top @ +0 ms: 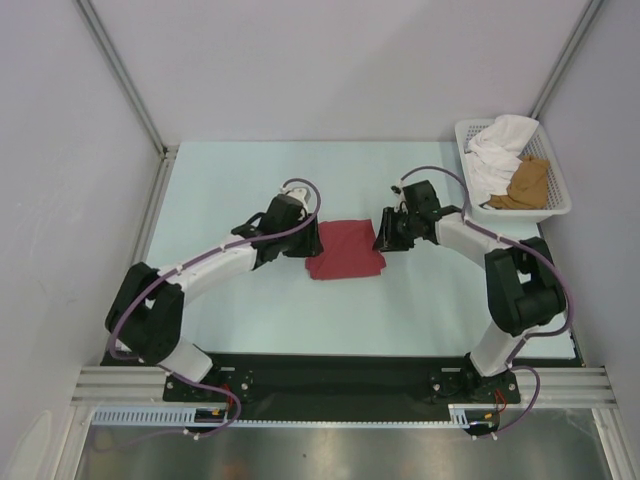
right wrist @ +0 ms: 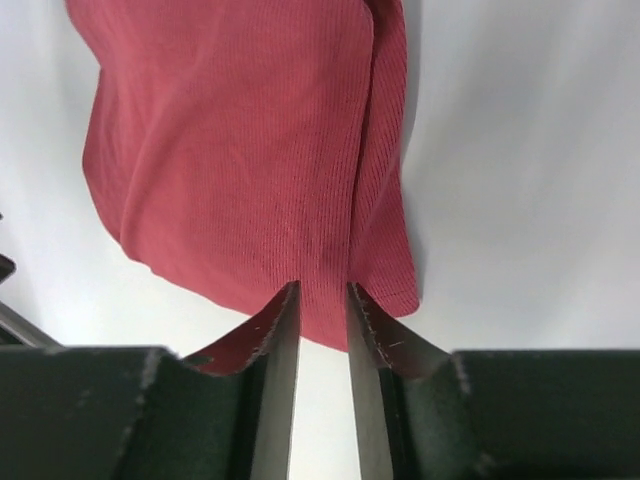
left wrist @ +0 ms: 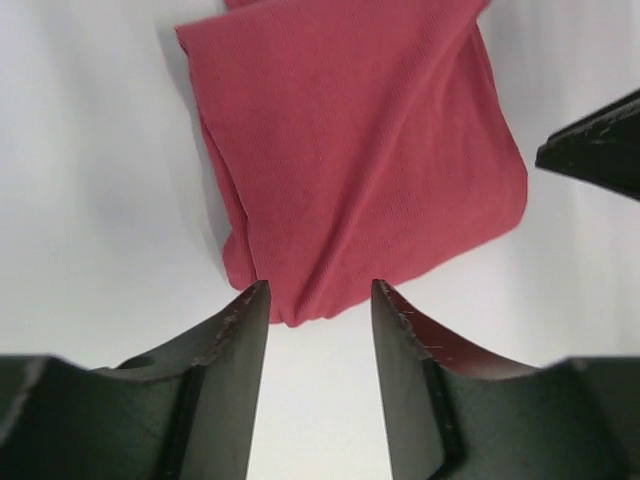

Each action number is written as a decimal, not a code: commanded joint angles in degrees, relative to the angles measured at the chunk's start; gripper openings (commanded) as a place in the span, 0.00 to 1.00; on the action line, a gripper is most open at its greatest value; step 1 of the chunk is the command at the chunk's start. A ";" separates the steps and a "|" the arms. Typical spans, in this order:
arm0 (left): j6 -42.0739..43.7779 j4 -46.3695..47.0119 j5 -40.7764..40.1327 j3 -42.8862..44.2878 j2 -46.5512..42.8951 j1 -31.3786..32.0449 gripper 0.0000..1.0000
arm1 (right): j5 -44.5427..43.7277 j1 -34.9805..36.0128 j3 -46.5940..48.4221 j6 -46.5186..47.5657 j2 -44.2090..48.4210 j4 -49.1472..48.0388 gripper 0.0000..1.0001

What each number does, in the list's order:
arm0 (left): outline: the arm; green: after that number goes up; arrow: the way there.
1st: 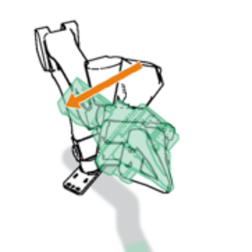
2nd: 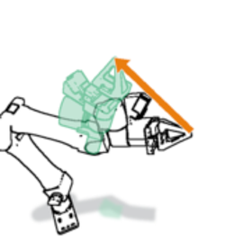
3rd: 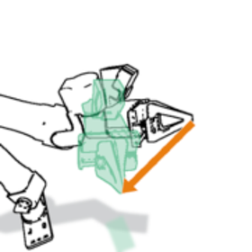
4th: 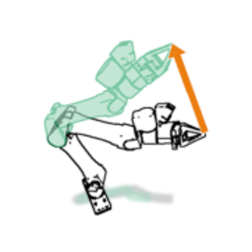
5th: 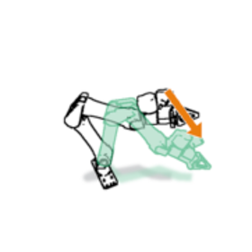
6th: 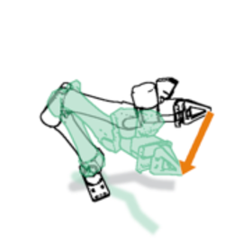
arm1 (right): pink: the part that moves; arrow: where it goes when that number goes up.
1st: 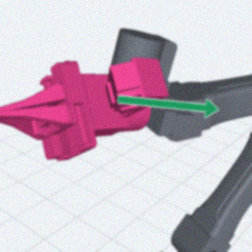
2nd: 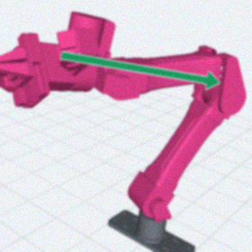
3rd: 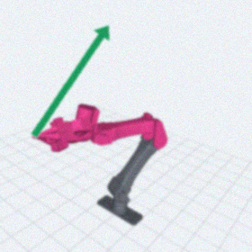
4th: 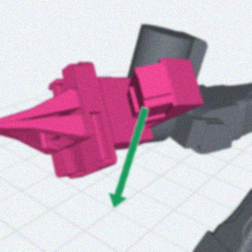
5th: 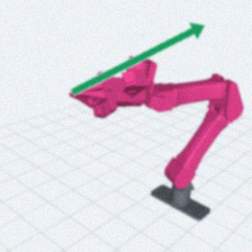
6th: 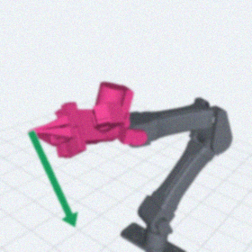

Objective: Fold and stack the tank tops

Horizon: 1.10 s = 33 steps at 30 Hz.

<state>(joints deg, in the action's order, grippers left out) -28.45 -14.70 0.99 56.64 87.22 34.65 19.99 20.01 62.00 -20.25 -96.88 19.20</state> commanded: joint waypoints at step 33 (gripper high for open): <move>2.61 -1.30 -1.43 17.97 17.80 -6.53 0.66 | -2.06 2.75 -3.64 0.74 2.14 -0.74 0.42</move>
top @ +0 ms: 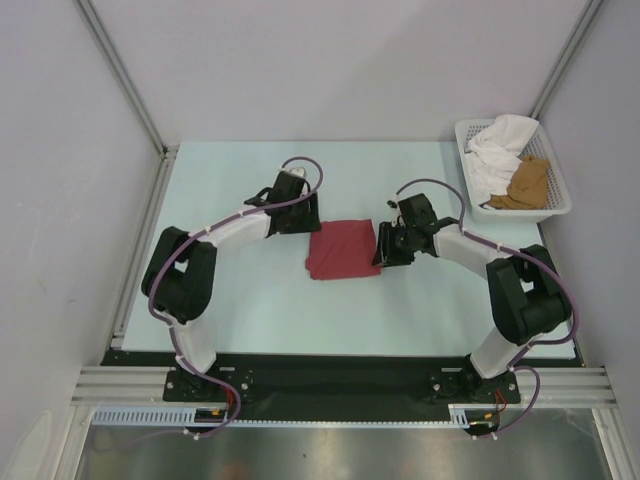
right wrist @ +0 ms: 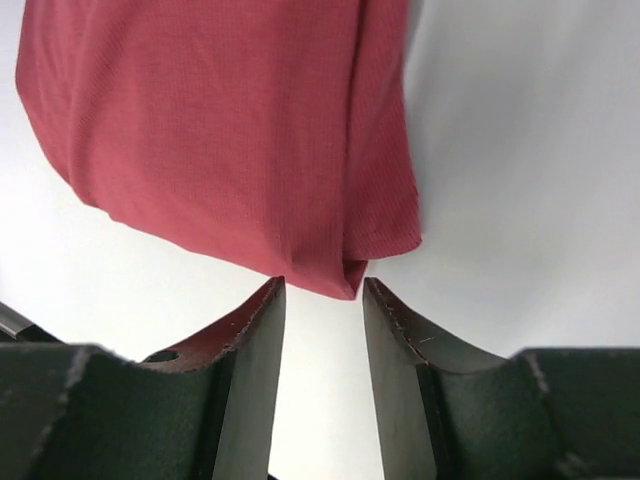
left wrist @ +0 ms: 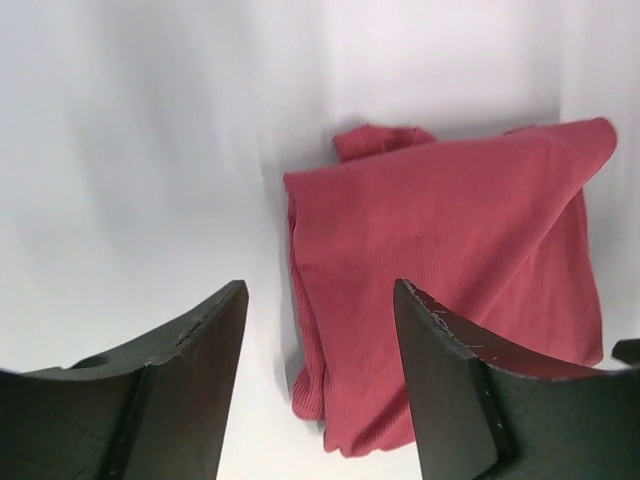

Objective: Fold and stack the tank tops

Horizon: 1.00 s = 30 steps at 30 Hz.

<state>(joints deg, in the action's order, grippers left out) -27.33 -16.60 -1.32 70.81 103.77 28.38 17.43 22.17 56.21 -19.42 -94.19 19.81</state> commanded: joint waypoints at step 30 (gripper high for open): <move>2.37 -0.98 5.01 13.22 12.07 -4.91 0.12 | -4.95 -0.99 -6.10 -0.79 0.41 -2.14 0.00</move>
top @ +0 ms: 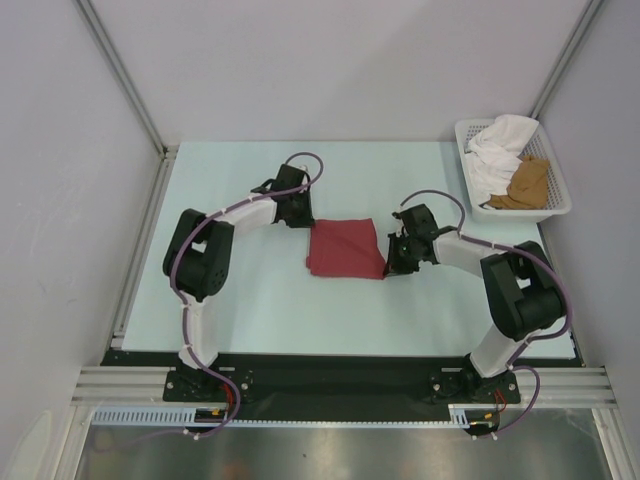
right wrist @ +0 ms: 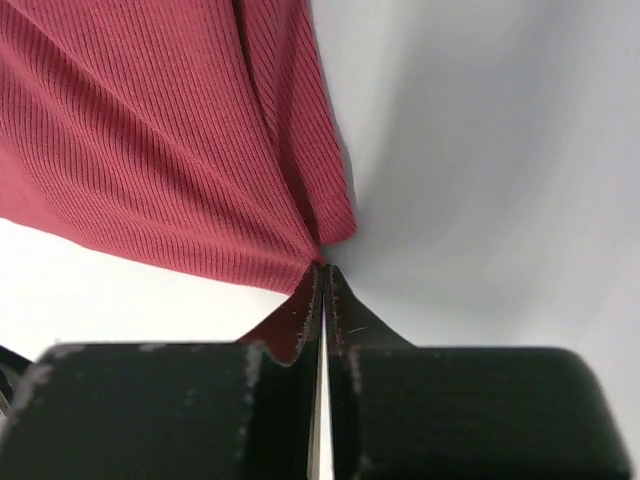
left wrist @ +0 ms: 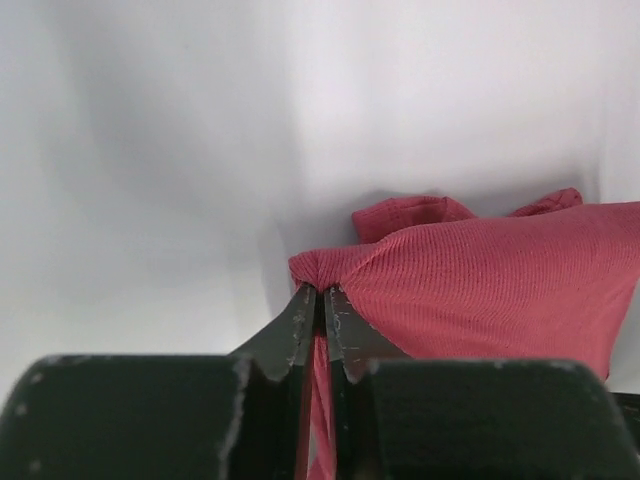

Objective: Fold and stack the tank tops

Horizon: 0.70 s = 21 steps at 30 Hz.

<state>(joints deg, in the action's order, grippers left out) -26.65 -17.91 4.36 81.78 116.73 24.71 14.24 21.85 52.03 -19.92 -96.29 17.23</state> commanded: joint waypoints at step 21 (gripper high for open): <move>-2.78 9.03 11.10 -14.09 -24.96 3.85 0.33 | 19.50 -1.90 9.91 -8.36 1.91 -11.07 0.00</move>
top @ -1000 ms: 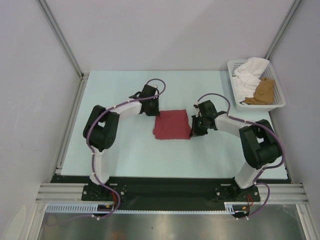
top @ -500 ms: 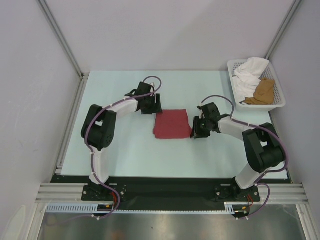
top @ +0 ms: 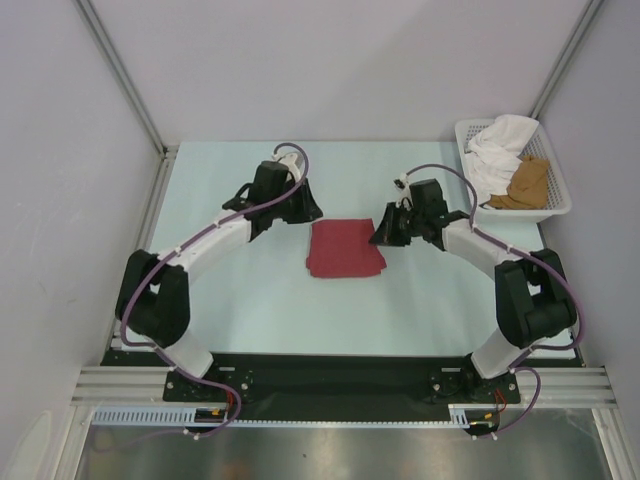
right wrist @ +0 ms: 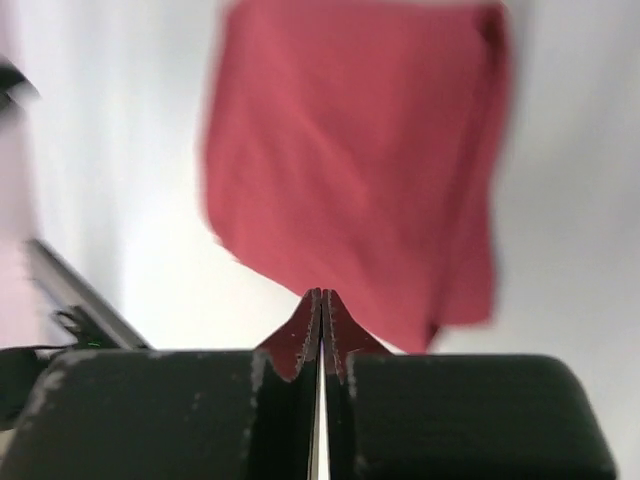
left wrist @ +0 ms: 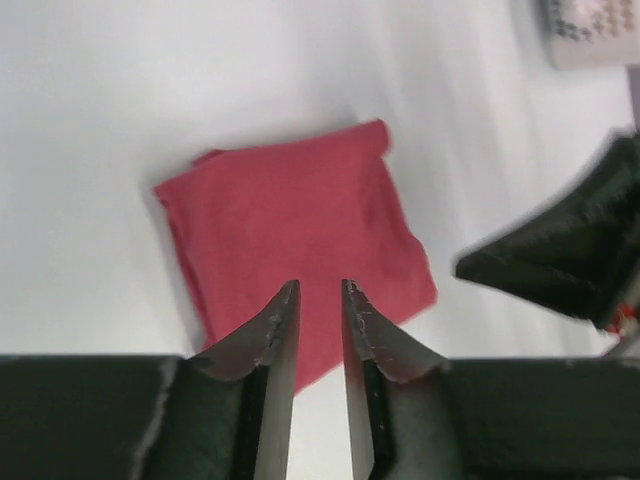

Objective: Fold and stack the tank tops

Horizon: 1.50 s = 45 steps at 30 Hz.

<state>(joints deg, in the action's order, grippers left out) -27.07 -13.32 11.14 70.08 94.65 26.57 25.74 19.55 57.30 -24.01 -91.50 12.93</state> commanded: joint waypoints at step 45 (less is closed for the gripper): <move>-8.53 15.26 9.26 -6.73 5.09 -1.34 0.00 | 31.04 0.14 -2.52 -21.88 -16.78 -35.52 0.05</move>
<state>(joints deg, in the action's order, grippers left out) -37.58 3.77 21.15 59.02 96.73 25.58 55.66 18.92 58.87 -48.38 -109.12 -22.00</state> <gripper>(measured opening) 0.006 0.046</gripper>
